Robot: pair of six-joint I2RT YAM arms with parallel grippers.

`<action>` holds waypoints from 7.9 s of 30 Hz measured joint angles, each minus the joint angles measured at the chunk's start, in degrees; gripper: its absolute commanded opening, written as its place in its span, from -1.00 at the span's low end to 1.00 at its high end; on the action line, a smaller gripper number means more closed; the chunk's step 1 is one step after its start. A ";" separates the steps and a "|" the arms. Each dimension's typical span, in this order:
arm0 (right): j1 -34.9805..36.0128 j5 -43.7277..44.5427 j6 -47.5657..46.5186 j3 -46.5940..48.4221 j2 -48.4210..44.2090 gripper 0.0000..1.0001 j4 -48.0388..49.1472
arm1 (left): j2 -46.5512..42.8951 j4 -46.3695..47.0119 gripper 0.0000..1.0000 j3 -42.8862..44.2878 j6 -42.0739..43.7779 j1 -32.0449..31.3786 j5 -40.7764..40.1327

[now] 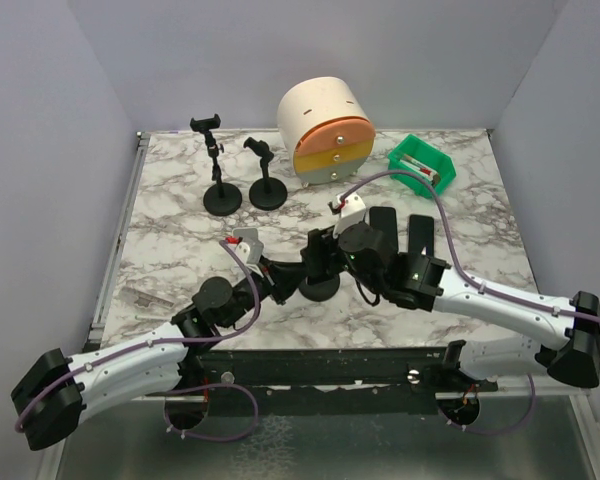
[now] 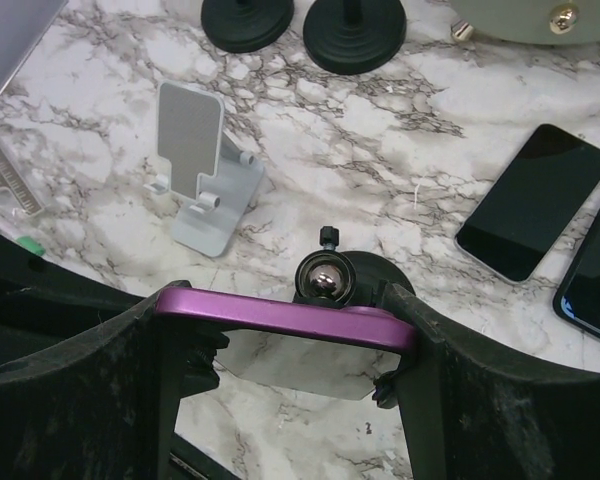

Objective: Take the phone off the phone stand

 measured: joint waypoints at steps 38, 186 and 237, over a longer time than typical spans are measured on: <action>-2.71 -18.49 -9.55 -18.56 -23.56 -1.00 9.44 | -8.92 -4.37 0.25 0.39 -5.88 5.99 4.09; -2.69 -13.18 -22.49 -28.15 -36.83 0.86 18.18 | 28.26 -32.11 -1.00 41.59 1.27 -22.77 -53.33; -2.69 -24.33 -27.04 -48.78 -16.94 0.86 69.77 | 7.50 -43.85 -1.00 38.10 2.71 -15.13 -17.70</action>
